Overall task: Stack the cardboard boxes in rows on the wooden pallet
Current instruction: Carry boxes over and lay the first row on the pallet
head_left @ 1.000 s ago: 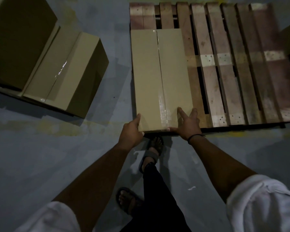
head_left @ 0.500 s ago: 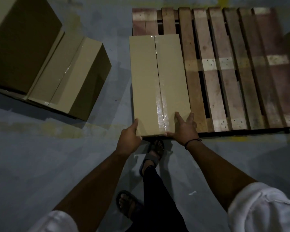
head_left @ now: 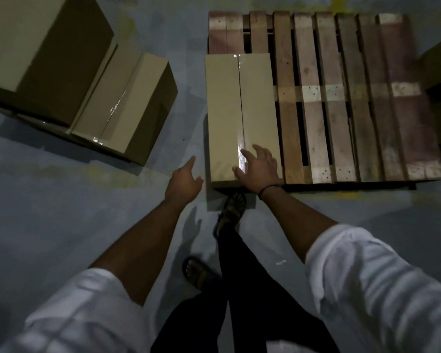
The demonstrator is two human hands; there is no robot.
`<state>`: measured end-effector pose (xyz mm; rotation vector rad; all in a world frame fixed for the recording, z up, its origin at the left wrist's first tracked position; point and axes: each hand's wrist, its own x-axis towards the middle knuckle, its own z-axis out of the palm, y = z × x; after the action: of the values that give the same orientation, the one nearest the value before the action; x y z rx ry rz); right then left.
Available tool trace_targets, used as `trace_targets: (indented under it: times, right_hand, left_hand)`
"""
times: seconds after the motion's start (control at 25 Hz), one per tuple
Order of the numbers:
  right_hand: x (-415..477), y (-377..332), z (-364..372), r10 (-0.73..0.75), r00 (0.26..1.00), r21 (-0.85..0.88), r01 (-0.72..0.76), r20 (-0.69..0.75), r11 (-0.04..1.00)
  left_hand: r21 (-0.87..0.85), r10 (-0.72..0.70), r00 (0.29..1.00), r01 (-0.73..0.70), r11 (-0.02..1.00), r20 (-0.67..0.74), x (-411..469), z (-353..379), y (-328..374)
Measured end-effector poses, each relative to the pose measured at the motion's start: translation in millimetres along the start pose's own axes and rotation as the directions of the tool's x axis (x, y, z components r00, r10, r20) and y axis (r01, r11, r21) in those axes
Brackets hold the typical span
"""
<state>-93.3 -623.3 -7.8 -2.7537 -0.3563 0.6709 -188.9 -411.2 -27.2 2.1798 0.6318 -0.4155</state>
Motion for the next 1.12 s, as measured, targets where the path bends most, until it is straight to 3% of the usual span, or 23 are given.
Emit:
trace_targets:
  times: [0.16,0.44,0.64,0.8,0.96,1.12]
  right_hand:
    - [-66.6,-23.2,-33.2,-0.007,0.999,0.081,0.01,-0.036,0.997]
    - [-192.9,-8.5,-85.3,-0.011,0.99,0.218,0.042,-0.143,0.975]
    - [-249.7,33.1,-123.8,0.0,0.972,0.19,0.046,-0.236,0.981]
    - [-277.9,67.1,-144.7,0.01,0.962,0.232,0.056,-0.274,0.971]
    - [-314.1,124.1,-162.4,0.065,0.939,0.293,0.039,-0.338,0.955]
    - [-364.0,210.2,-189.9,0.179,0.901,0.339,-0.038,-0.395,0.94]
  left_hand:
    - [-0.018,0.015,1.0,-0.015,1.0,-0.009,-75.0,-25.3,18.3]
    - [-0.024,0.213,0.977,-0.213,0.977,0.024,-188.8,-34.8,89.6]
    - [0.014,0.365,0.93,-0.365,0.931,0.034,-234.2,-24.8,148.8]
    - [0.011,0.394,0.919,-0.395,0.919,0.029,-255.2,-7.0,180.3]
    - [0.063,0.44,0.894,-0.445,0.893,0.086,-279.2,38.5,227.8]
    - [0.071,0.535,0.826,-0.553,0.83,0.176,-309.8,114.8,302.1]
